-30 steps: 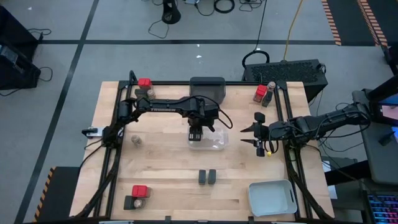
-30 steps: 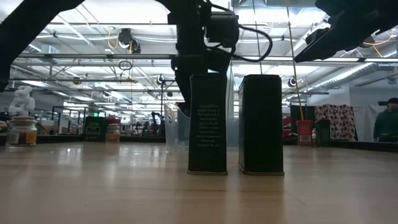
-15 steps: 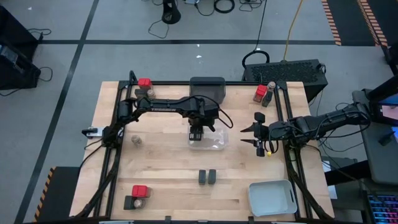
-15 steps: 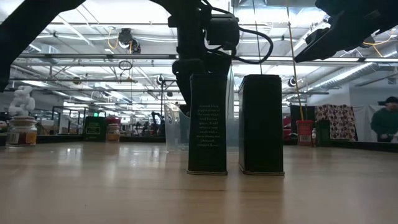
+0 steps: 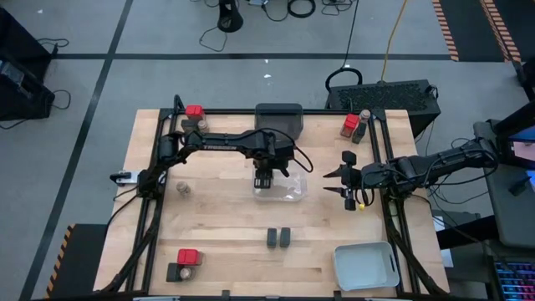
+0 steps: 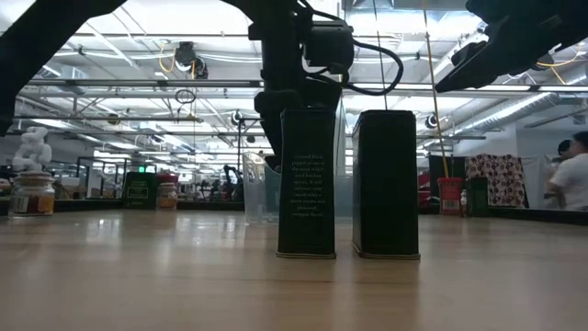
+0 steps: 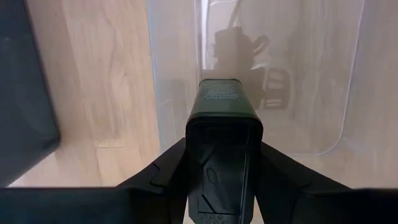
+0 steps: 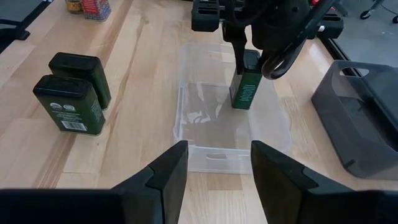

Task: Sort spices by type
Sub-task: Put the green seasoning bottle into the transparent bin

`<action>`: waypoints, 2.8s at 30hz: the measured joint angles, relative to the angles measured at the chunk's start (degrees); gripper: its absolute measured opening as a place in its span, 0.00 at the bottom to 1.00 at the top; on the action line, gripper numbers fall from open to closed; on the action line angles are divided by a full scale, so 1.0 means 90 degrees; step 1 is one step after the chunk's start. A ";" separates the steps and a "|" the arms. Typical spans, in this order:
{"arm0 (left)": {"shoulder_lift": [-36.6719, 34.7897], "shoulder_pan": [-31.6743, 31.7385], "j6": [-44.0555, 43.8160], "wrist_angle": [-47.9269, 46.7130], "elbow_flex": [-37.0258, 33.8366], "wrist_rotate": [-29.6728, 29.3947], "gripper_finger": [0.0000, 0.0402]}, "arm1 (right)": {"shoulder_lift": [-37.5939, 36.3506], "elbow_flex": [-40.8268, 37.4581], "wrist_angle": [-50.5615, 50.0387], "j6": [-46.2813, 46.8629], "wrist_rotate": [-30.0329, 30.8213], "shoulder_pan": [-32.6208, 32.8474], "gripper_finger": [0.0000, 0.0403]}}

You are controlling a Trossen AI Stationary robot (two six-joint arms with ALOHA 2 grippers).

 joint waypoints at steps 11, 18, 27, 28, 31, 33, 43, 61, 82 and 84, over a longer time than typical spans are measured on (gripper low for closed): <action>0.0000 0.0004 -0.0004 0.0001 0.0000 -0.0051 0.52 | 0.0000 0.0000 -0.0010 0.0000 -0.0002 0.0000 0.39; 0.0002 -0.0006 -0.0002 0.0002 0.0000 -0.0051 0.52 | 0.0000 0.0000 -0.0010 0.0000 0.0000 0.0001 0.39; 0.0002 -0.0149 0.0028 -0.0185 0.0000 -0.0356 0.52 | 0.0000 0.0000 -0.0010 0.0015 -0.0002 0.0001 0.39; 0.0002 -0.0171 0.0029 -0.0245 0.0000 -0.0451 0.52 | 0.0000 0.0000 -0.0010 0.0017 -0.0001 0.0000 0.39; 0.0009 -0.0203 0.0046 -0.0350 0.0043 -0.0580 0.52 | 0.0000 0.0000 -0.0010 0.0019 0.0000 0.0000 0.39; 0.0012 -0.0205 0.0046 -0.0390 0.0139 -0.0593 0.52 | 0.0000 0.0000 -0.0010 0.0019 0.0000 0.0000 0.39; 0.0012 -0.0216 0.0008 -0.0970 0.0957 -0.0618 0.52 | 0.0000 0.0000 -0.0017 0.0073 -0.0002 0.0000 0.39; -0.1539 -0.1038 -0.1452 -0.1550 0.1739 -0.0227 0.52 | 0.0002 0.0000 0.0004 0.0324 -0.0645 0.0007 0.39; -0.2389 -0.3321 -0.4505 -0.2731 0.1486 -0.1477 0.52 | 0.0002 0.0000 0.0384 0.0361 -0.0677 0.0007 0.39; -0.2387 -0.3390 -0.4622 -0.2666 0.1323 -0.1572 0.52 | 0.0002 0.0000 0.0386 0.0360 -0.0677 0.0007 0.39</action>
